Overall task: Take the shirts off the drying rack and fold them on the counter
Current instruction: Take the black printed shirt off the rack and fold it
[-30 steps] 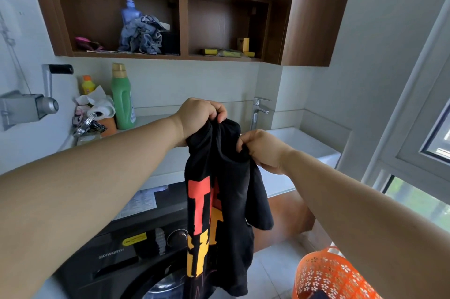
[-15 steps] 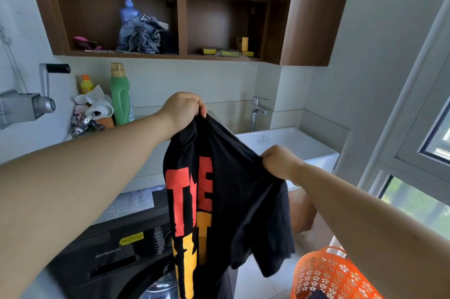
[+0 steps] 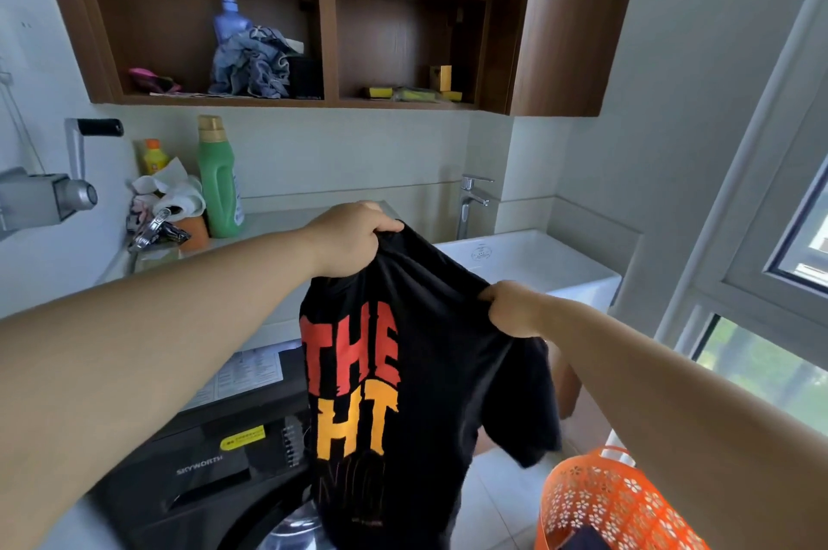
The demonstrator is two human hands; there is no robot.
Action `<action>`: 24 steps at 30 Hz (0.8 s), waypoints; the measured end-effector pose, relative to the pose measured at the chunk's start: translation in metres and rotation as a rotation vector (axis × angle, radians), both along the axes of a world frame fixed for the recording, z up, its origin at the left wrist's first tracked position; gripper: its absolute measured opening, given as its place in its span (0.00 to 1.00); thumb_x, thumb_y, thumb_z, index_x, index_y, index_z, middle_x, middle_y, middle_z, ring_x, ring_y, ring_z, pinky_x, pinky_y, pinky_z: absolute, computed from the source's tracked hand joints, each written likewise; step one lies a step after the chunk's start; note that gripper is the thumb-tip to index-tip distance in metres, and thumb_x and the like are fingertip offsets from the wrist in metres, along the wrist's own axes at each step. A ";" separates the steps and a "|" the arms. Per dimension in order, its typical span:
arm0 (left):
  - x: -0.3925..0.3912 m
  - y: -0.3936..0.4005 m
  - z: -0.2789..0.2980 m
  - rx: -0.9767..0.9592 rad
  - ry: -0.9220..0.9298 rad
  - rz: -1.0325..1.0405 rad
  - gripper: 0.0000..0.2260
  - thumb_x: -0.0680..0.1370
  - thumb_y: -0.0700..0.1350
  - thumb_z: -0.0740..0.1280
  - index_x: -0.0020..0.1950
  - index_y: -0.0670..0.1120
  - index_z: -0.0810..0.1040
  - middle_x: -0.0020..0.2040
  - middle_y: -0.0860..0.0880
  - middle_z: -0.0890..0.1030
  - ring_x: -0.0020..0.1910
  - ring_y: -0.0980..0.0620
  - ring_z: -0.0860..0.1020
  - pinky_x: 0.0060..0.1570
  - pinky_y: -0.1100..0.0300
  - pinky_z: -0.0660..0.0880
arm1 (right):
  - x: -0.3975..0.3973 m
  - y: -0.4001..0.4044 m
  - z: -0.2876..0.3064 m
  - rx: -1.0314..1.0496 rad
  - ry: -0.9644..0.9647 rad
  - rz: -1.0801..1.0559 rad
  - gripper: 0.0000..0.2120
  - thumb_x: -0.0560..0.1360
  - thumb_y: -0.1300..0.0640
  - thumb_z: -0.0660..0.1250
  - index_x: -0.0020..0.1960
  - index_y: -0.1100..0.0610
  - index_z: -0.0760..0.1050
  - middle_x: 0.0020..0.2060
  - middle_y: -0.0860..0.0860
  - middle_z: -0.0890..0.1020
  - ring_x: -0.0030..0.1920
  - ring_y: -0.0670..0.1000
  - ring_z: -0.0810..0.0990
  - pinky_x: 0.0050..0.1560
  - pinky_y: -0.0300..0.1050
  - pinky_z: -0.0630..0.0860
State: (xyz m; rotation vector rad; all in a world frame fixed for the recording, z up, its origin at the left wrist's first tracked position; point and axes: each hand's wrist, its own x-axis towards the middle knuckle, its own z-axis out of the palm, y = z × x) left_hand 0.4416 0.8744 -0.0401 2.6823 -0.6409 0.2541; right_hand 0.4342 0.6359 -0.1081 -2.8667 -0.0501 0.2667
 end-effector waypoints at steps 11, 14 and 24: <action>-0.002 0.003 0.017 -0.043 -0.191 -0.039 0.22 0.74 0.30 0.54 0.57 0.47 0.81 0.56 0.50 0.76 0.57 0.49 0.73 0.61 0.57 0.68 | 0.027 -0.013 -0.032 -0.309 0.049 0.032 0.14 0.74 0.71 0.62 0.58 0.64 0.76 0.58 0.56 0.80 0.63 0.57 0.77 0.65 0.48 0.72; 0.003 0.016 0.017 -0.008 -0.207 0.083 0.19 0.73 0.32 0.55 0.53 0.46 0.82 0.55 0.48 0.76 0.57 0.46 0.73 0.57 0.57 0.69 | 0.011 -0.005 -0.016 0.114 -0.031 -0.131 0.05 0.76 0.65 0.62 0.47 0.59 0.75 0.46 0.52 0.81 0.49 0.55 0.81 0.51 0.41 0.77; 0.014 0.045 0.006 -0.059 -0.083 0.276 0.18 0.73 0.31 0.56 0.54 0.44 0.79 0.59 0.43 0.75 0.58 0.43 0.72 0.57 0.56 0.69 | -0.010 0.005 0.006 -0.032 0.054 0.108 0.14 0.69 0.48 0.69 0.39 0.60 0.75 0.35 0.53 0.77 0.38 0.53 0.77 0.41 0.42 0.72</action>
